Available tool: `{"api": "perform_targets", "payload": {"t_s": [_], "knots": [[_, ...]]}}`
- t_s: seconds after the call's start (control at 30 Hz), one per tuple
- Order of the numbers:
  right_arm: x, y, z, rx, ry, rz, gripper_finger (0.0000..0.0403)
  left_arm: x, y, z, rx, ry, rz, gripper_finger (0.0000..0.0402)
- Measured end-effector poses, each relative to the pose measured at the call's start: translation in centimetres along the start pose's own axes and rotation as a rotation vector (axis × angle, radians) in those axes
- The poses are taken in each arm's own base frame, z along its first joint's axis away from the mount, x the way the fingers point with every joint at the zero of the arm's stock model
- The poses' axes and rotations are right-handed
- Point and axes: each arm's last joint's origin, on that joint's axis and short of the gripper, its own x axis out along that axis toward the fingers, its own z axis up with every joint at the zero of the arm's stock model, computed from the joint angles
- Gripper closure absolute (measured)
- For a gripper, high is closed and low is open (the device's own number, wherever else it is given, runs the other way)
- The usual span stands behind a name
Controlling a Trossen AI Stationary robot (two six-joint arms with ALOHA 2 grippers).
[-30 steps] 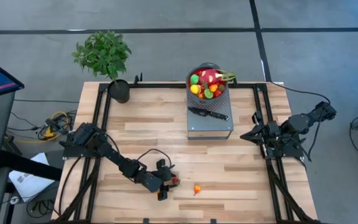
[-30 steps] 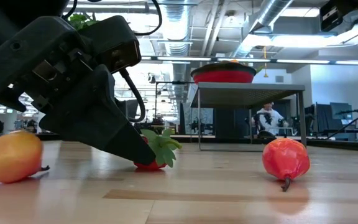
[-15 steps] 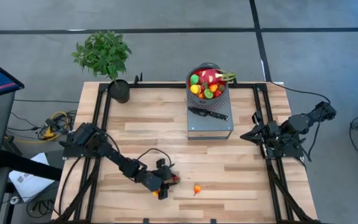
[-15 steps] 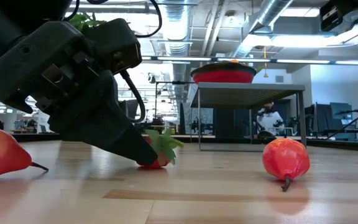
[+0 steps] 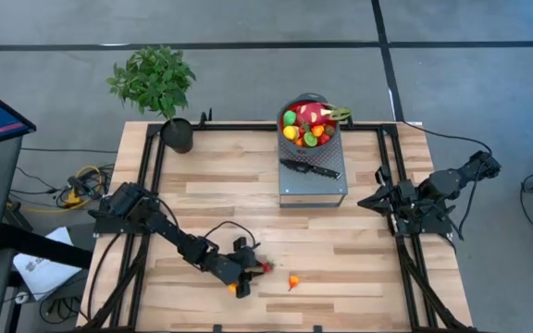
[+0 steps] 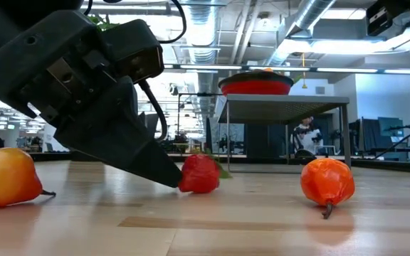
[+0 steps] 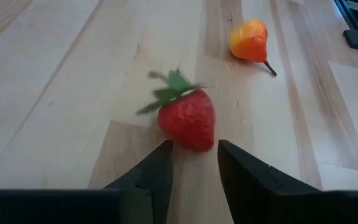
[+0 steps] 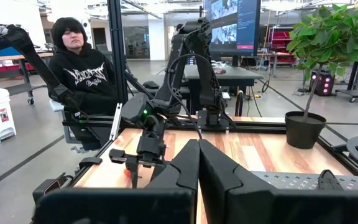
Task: Pick & Place Fruit
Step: Put the strawberry into the red colander on the shelf
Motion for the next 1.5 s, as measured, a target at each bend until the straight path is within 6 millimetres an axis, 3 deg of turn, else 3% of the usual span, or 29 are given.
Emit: {"api": "perform_targets", "payload": {"t_s": [0.67,0.9,1.1,1.5], "knots": [[0.0,0.0,0.0,0.000,0.000,0.000,0.0403,0.0,-0.2,0.3,-0.015,-0.026,-0.015,0.0267],[0.0,0.0,0.0,0.000,0.000,0.000,0.0403,0.2,0.2,0.6,-0.164,-0.035,-0.010,0.0265],[0.0,0.0,0.0,0.000,0.000,0.000,0.0403,0.5,0.7,0.9,-0.185,-0.035,-0.002,0.0264],[0.0,0.0,0.0,0.000,0.000,0.000,0.0403,0.5,0.8,0.9,-0.187,-0.008,-0.037,0.0159]]}}
